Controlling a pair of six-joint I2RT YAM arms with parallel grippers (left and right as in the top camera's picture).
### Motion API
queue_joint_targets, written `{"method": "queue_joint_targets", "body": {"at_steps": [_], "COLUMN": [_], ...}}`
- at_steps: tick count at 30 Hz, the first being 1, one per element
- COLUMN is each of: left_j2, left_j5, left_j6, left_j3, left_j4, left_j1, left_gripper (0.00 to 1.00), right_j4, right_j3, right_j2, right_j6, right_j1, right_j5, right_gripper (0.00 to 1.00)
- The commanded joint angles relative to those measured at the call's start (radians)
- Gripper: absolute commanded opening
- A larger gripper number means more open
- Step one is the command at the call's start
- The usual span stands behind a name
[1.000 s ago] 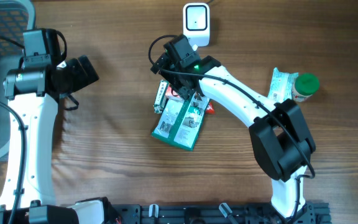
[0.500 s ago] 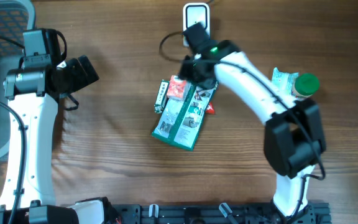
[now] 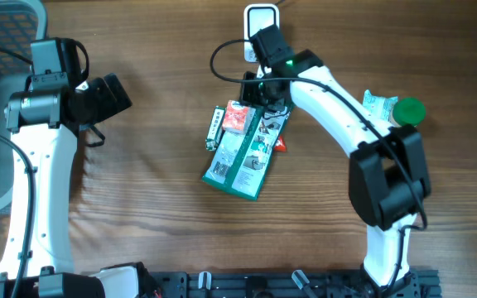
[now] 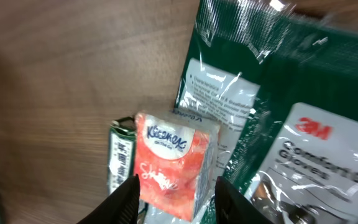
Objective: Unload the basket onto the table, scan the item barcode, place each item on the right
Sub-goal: 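Grasp the red Kleenex tissue pack with the right gripper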
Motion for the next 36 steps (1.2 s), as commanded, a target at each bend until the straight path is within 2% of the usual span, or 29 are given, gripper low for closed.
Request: {"method": "queue_joint_targets", "body": {"at_steps": [1,24,30,32,33,34,36], "left_j2": [0.006,0.006,0.006,0.006,0.006,0.006,0.006], "left_j5": [0.005,0.005,0.005,0.005,0.005,0.005,0.005], "left_j6": [-0.002,-0.002,-0.002,-0.002,-0.002,-0.002,-0.002], "left_j3": [0.013,0.013,0.013,0.013,0.013,0.013,0.013], "left_j4": [0.003,0.003,0.003,0.003,0.003,0.003,0.003], "left_j1": [0.004,0.004,0.004,0.004,0.004,0.004,0.004], "left_gripper": [1.00,1.00,1.00,1.00,1.00,1.00,1.00], "right_j4": [-0.002,0.026,0.143,0.176,0.176,0.175,0.149], "right_j3": [-0.018,-0.068,-0.161,-0.194,-0.194,-0.194,-0.180], "right_j2": [0.061,0.064,0.064,0.064,0.064,0.064,0.053], "right_j6": [-0.017,-0.010,0.017,0.017,0.011,0.005,0.006], "right_j1": [0.023,0.029,0.042,0.044,0.043,0.041,0.027], "right_j5": [-0.028,0.051,0.051,0.052,0.060,0.062,0.062], "right_gripper": [0.33,0.33,0.29,0.24,0.10,0.04,0.04]}}
